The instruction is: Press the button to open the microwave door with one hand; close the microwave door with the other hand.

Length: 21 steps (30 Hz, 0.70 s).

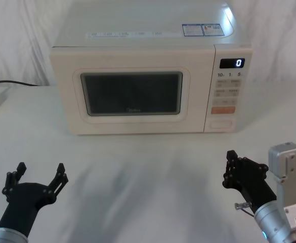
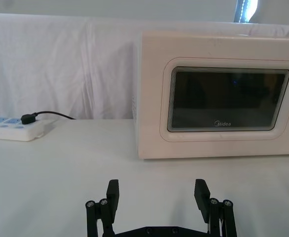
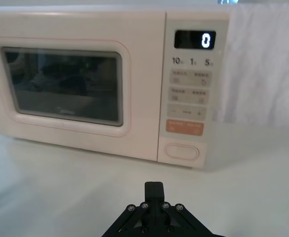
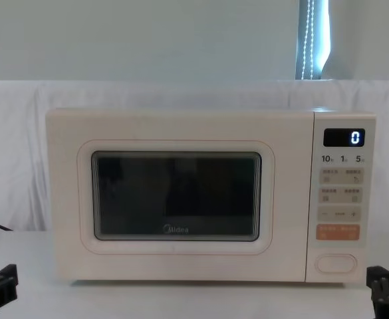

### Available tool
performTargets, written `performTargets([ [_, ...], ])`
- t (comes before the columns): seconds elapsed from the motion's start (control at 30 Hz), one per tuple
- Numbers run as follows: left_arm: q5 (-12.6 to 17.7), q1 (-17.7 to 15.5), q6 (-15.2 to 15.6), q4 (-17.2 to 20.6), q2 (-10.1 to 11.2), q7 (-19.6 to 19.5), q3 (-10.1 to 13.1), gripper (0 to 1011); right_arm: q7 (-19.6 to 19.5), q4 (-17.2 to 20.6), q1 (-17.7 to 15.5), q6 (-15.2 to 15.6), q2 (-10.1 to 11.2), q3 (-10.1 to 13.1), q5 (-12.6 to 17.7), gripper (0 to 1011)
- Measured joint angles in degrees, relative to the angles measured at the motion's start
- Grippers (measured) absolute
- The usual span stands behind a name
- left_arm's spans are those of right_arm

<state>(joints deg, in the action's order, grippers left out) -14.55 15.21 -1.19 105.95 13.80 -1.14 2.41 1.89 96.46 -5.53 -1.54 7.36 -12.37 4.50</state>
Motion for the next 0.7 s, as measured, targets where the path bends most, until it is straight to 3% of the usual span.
performTargets([
  [0.3, 0.00, 0.00, 0.00, 0.00, 0.00, 0.00, 0.00, 1001, 1.77, -5.47, 4.99, 2.16, -2.32, 1.84, 0.26, 0],
  [0.7, 0.00, 0.00, 0.00, 0.00, 0.00, 0.00, 0.00, 1001, 3.84, -12.54, 11.14, 3.44, -3.42, 2.87, 0.26, 0],
])
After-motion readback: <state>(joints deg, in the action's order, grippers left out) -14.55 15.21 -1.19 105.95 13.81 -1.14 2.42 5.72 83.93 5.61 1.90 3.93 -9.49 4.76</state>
